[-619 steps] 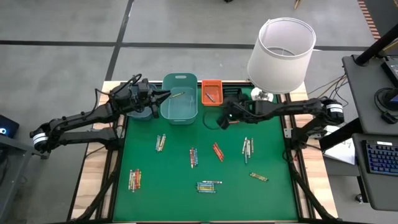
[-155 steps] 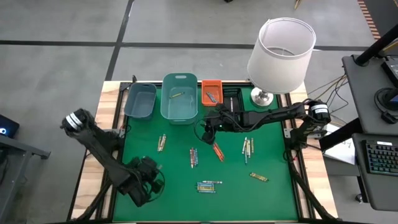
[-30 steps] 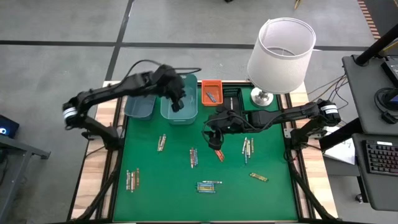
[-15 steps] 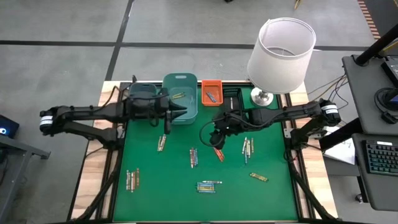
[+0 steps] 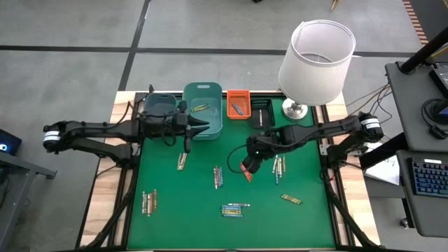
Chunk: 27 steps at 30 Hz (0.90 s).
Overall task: Sort crayons
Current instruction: Put the orange crayon into the blue bin
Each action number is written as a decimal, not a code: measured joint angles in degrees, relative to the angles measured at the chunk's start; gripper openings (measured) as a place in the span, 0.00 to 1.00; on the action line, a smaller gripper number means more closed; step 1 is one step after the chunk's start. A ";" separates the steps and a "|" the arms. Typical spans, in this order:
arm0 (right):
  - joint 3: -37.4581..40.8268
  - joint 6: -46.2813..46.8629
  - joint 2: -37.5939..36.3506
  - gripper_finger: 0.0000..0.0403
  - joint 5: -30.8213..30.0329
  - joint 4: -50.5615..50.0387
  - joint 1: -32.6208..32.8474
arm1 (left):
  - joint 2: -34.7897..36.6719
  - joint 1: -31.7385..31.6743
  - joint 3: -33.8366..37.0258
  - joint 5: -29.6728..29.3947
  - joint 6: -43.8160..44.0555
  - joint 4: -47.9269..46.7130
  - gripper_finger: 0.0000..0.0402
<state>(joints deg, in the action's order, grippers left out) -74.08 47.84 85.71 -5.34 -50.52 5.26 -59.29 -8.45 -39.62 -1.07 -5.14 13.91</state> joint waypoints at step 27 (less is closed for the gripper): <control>-0.12 5.84 13.96 0.41 -3.42 -2.23 2.53 | -1.99 0.00 -0.08 0.01 -1.90 0.16 0.13</control>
<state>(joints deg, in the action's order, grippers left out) -74.21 53.69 99.68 -8.76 -52.75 7.79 -61.28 -8.45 -39.70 -1.06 -7.04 14.06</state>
